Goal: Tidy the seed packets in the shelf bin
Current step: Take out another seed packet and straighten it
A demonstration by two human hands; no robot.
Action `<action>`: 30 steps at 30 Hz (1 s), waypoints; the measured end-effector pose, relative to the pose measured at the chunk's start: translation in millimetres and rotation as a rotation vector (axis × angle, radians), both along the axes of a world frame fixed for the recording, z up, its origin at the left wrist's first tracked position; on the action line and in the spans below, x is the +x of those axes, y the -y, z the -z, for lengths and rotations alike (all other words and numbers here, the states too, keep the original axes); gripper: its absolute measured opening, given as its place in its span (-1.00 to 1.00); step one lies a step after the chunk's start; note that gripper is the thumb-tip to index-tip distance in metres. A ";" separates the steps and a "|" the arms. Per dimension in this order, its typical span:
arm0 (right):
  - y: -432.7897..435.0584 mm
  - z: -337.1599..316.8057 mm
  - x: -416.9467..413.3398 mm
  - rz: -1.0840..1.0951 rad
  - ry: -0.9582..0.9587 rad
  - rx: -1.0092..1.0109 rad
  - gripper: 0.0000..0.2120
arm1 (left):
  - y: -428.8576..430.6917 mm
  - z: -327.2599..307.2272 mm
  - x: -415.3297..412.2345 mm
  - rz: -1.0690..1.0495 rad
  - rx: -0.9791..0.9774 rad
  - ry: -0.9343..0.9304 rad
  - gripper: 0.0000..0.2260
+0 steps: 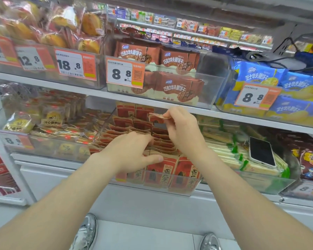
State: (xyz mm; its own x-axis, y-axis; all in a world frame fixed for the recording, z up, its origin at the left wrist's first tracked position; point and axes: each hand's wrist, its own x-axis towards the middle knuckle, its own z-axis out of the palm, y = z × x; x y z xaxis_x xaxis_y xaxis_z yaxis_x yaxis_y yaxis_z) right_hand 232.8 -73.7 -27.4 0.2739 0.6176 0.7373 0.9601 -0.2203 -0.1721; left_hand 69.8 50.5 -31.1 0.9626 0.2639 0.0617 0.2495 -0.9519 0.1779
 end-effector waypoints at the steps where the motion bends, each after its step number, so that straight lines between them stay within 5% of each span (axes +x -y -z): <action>1: -4.0 2.8 2.7 0.023 0.019 -0.061 -0.96 | 0.2 0.2 0.0 0.005 -0.006 -0.004 -0.37; 6: -13.8 -4.3 10.9 0.361 0.028 -0.422 -0.84 | 0.2 0.9 0.6 0.014 -0.003 0.002 -0.39; 10: -21.3 -9.0 -0.4 0.433 0.017 -0.782 -0.74 | -0.2 1.3 1.2 0.022 -0.010 0.012 -0.42; 16: -37.8 -14.0 -12.8 0.490 0.106 -0.859 -0.58 | -2.8 3.7 2.2 0.010 -0.036 0.035 -0.50; 20: -42.9 -10.5 -27.3 0.591 -0.019 -1.058 -0.31 | -1.4 0.3 1.7 0.023 -0.049 0.056 -0.67; 30: -64.0 -7.7 7.9 0.492 -0.360 -0.975 -0.32 | -12.1 8.2 2.2 0.006 -0.140 0.059 -0.51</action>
